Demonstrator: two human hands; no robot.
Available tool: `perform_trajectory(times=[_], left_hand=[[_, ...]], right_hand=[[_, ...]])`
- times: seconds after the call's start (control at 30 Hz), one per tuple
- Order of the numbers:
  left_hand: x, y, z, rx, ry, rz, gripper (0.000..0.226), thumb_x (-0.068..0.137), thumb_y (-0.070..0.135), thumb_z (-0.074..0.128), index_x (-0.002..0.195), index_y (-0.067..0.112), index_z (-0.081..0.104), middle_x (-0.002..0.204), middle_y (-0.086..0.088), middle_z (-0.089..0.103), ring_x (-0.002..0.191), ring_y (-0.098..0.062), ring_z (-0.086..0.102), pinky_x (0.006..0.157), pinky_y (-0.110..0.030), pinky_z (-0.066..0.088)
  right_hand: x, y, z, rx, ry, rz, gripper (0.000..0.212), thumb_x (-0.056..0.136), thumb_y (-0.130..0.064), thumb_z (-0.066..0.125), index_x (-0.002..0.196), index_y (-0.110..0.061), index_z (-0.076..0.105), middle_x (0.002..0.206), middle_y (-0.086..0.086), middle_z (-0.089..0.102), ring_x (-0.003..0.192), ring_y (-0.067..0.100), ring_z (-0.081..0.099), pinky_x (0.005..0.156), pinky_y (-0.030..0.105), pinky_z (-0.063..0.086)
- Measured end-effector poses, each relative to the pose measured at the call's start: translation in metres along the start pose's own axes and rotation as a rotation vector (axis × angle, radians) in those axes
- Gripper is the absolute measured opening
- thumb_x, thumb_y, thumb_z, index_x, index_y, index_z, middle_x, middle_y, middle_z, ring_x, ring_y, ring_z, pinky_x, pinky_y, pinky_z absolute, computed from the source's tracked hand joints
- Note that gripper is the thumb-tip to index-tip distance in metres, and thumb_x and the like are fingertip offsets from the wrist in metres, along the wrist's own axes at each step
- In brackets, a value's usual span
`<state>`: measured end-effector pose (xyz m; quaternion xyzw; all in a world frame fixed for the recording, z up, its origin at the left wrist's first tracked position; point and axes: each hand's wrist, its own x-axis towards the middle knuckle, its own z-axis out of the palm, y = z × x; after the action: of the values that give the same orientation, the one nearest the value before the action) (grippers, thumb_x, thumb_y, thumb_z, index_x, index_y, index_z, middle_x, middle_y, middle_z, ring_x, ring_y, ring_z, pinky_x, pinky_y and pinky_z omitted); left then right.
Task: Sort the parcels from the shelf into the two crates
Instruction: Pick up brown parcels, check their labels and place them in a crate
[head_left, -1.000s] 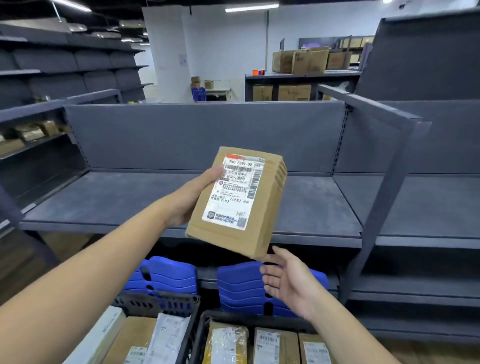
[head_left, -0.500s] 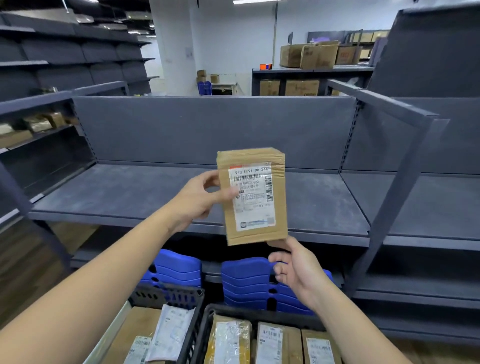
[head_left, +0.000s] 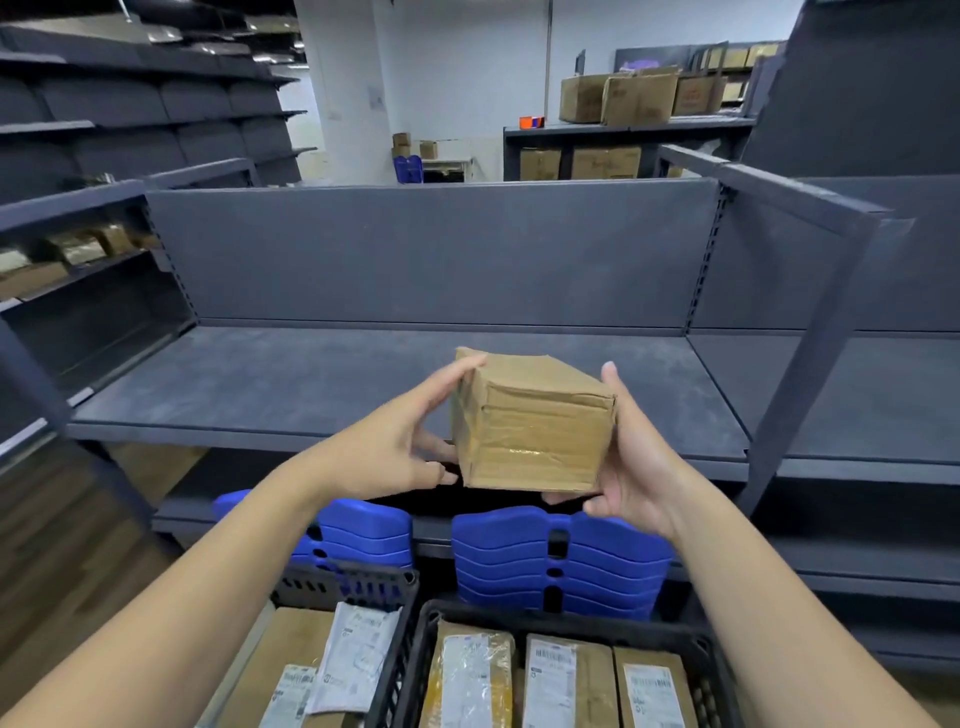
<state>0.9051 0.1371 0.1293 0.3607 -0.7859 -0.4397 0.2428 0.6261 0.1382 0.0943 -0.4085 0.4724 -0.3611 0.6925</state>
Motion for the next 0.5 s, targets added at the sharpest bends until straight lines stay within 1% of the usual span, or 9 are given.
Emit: perform_trajectory(times=[0.03,0.07,0.13,0.17,0.23,0.27,0.37,0.43,0.5], left_hand=[[-0.001,-0.001,0.002,-0.177,-0.039,-0.031,0.098,0.091,-0.013,0.055,0.155,0.056,0.029,0.164,0.035,0.021,0.114,-0.031,0.072,0.096,-0.045,0.059],[0.0,-0.004,0.004,-0.333,-0.003,-0.074,0.085,0.096,-0.002,0.058,0.154,0.055,0.034,0.164,0.032,0.024,0.121,-0.033,0.069,0.098,-0.048,0.057],[0.002,-0.01,0.009,-0.55,0.19,-0.172,0.061,0.102,0.034,0.064,0.155,0.047,0.037,0.161,0.023,0.038,0.123,-0.03,0.068,0.097,-0.049,0.055],[0.003,-0.014,0.011,-0.592,0.263,-0.217,0.063,0.099,0.048,0.062,0.156,0.04,0.039,0.159,0.015,0.046,0.12,-0.029,0.07,0.096,-0.047,0.055],[0.004,-0.022,0.011,-0.528,0.285,-0.261,0.064,0.094,0.058,0.06,0.147,0.023,0.056,0.144,-0.001,0.064,0.113,-0.023,0.072,0.095,-0.04,0.055],[0.002,-0.025,0.01,-0.472,0.265,-0.252,0.06,0.092,0.061,0.061,0.135,0.02,0.067,0.132,-0.001,0.072,0.108,-0.021,0.072,0.093,-0.038,0.054],[-0.005,-0.034,0.002,-0.451,0.184,-0.192,0.059,0.074,0.071,0.078,0.108,0.023,0.081,0.094,0.012,0.075,0.078,-0.017,0.056,0.069,-0.028,0.043],[-0.007,-0.036,-0.001,-0.507,0.155,-0.185,0.055,0.077,0.065,0.078,0.11,0.02,0.079,0.086,0.008,0.073,0.068,-0.015,0.054,0.058,-0.023,0.042],[-0.008,-0.034,0.001,-0.522,0.157,-0.188,0.056,0.085,0.056,0.07,0.121,0.014,0.075,0.095,0.003,0.075,0.067,-0.015,0.06,0.054,-0.023,0.044]], right_hand=[[-0.001,-0.001,0.002,0.023,-0.002,-0.011,0.087,0.088,-0.09,0.03,0.13,-0.026,0.07,0.109,0.008,0.075,0.086,0.034,0.069,0.048,0.03,0.053],[0.0,0.0,0.002,0.034,-0.012,-0.041,0.077,0.09,-0.084,0.039,0.131,-0.026,0.069,0.112,0.008,0.074,0.093,0.033,0.069,0.06,0.038,0.058],[0.006,0.006,-0.001,0.016,-0.076,-0.11,0.064,0.09,-0.065,0.058,0.143,-0.028,0.06,0.131,0.007,0.071,0.115,0.032,0.067,0.091,0.054,0.058],[0.006,0.008,-0.003,-0.004,-0.104,-0.149,0.073,0.087,-0.055,0.066,0.152,-0.026,0.05,0.138,0.005,0.067,0.124,0.031,0.063,0.1,0.056,0.054],[0.003,0.01,-0.006,-0.06,-0.16,-0.256,0.095,0.078,-0.039,0.076,0.161,-0.022,0.033,0.147,-0.001,0.061,0.135,0.023,0.057,0.105,0.045,0.049],[0.002,0.01,-0.007,-0.111,-0.18,-0.318,0.097,0.076,-0.032,0.078,0.161,-0.022,0.033,0.151,-0.004,0.058,0.139,0.018,0.054,0.109,0.042,0.046],[-0.004,0.012,-0.008,-0.248,-0.202,-0.424,0.095,0.074,-0.023,0.082,0.159,-0.027,0.038,0.156,-0.01,0.051,0.145,0.012,0.046,0.122,0.045,0.032],[-0.004,0.014,-0.007,-0.273,-0.217,-0.431,0.094,0.075,-0.025,0.082,0.158,-0.03,0.039,0.156,-0.012,0.051,0.144,0.012,0.048,0.122,0.045,0.032],[-0.004,0.015,-0.006,-0.277,-0.207,-0.419,0.092,0.076,-0.026,0.081,0.158,-0.03,0.04,0.156,-0.01,0.052,0.143,0.015,0.05,0.121,0.047,0.033]])
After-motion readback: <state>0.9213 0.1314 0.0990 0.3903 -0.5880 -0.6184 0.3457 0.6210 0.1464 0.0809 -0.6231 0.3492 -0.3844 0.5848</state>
